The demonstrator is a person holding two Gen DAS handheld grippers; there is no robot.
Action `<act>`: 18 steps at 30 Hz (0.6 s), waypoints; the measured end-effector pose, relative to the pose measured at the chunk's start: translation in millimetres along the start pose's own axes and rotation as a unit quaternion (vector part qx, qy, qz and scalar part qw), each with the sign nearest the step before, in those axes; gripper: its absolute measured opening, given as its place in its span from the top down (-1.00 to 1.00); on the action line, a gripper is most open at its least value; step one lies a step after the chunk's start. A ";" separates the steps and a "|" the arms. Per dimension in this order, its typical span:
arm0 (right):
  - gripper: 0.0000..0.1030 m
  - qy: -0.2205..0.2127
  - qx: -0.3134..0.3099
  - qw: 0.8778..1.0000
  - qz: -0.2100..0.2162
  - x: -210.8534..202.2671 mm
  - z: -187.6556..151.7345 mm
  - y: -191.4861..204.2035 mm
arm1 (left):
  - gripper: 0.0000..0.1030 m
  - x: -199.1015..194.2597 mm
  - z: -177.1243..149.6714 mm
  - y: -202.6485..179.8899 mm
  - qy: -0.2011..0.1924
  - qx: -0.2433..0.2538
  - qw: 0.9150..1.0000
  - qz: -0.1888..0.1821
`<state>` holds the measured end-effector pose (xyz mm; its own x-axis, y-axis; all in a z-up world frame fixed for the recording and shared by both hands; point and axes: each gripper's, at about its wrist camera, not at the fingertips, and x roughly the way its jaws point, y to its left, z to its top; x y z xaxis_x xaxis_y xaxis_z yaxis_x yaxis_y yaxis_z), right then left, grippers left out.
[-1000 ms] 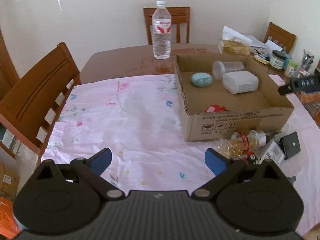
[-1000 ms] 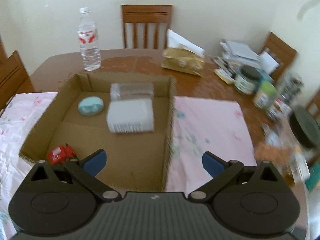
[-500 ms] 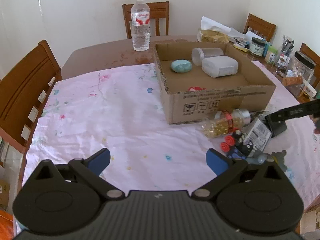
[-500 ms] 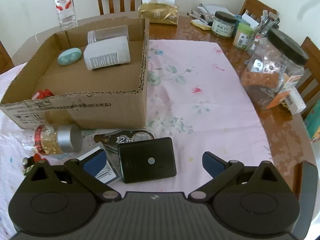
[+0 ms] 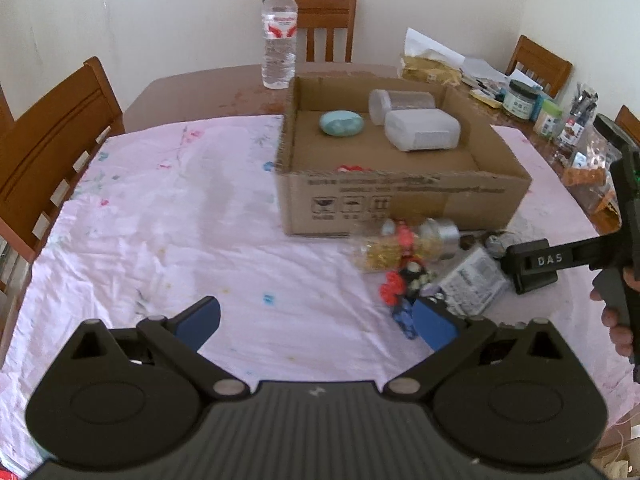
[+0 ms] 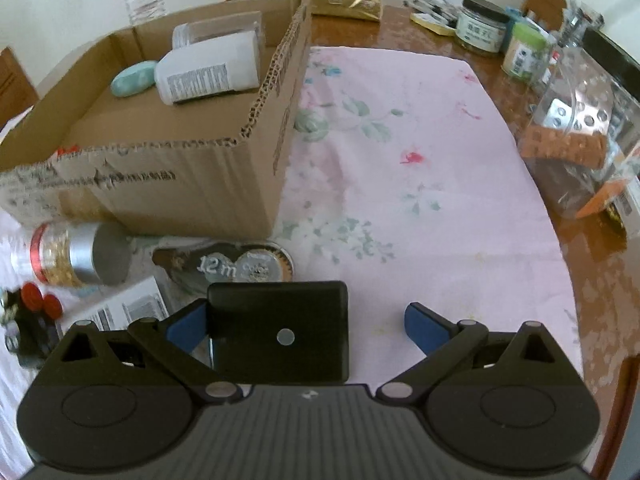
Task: Organize rigid objects
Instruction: 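Grasp the grey cat figurine with the left tool while the right tool grips the black case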
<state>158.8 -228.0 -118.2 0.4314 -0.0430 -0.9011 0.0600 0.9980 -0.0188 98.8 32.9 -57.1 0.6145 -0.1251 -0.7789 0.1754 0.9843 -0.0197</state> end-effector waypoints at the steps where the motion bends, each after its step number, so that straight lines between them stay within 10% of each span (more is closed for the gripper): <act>1: -1.00 0.001 -0.009 1.000 -0.003 0.3 -0.8 -2.0 | -0.98 0.7 -1.2 -4.7 0.002 0.003 1.000 0.000; 18: -1.00 0.010 -0.112 0.993 0.045 -8.3 -14.2 -32.8 | -0.98 18.2 -27.3 -82.6 0.037 0.025 0.997 -0.056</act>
<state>140.6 -259.8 -116.2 0.4071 0.0449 -0.9123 -0.1797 0.9832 -0.0318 74.5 -47.2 -86.8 0.5302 -0.2221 -0.8182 0.2788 0.9571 -0.0792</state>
